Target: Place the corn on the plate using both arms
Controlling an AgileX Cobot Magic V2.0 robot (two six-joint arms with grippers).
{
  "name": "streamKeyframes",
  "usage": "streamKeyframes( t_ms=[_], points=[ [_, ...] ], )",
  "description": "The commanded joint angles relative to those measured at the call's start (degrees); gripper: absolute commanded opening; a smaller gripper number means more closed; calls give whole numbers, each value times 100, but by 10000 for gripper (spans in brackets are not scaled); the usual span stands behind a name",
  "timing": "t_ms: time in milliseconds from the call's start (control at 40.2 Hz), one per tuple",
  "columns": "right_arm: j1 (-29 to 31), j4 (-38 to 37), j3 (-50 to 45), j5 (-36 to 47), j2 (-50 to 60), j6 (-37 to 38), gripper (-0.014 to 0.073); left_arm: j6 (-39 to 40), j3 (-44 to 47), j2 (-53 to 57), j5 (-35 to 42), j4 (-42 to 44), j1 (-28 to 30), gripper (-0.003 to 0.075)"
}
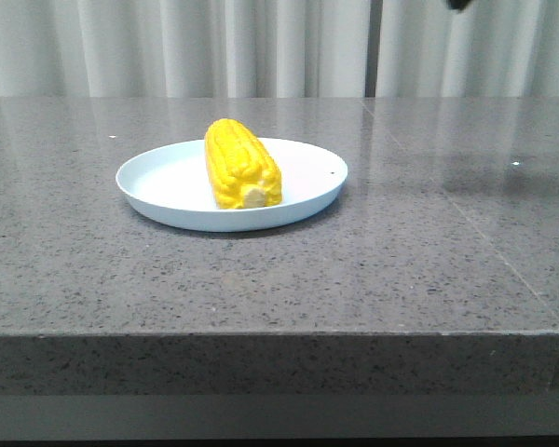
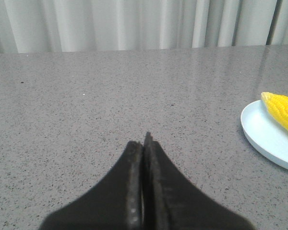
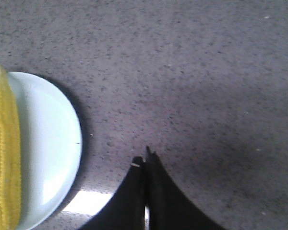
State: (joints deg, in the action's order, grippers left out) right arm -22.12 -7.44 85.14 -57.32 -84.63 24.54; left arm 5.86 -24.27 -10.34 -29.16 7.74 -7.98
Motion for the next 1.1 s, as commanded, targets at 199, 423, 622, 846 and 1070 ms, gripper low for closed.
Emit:
streamKeyframes(
  t_ms=[199,423,622,846,1070],
  points=[
    [788,-69,-1611,590,1936,-288,-64,2,-142,-63,452,33,13,-20],
    [789,-395,-3441,2102,3855,-324,-64,2,-142,-63,452,33,13,-20],
    [789,-816,-4910,3220,5555,-324,-64,2,-142,-63,452,33,13,-20],
    [789,-821,-5835,3778,6930,-324,-64,2,-142,-63,452,33,13,-20],
    [789,-812,-5924,3725,7213,-319,-64,2,-142,-63,452,33,13,-20]
  ],
)
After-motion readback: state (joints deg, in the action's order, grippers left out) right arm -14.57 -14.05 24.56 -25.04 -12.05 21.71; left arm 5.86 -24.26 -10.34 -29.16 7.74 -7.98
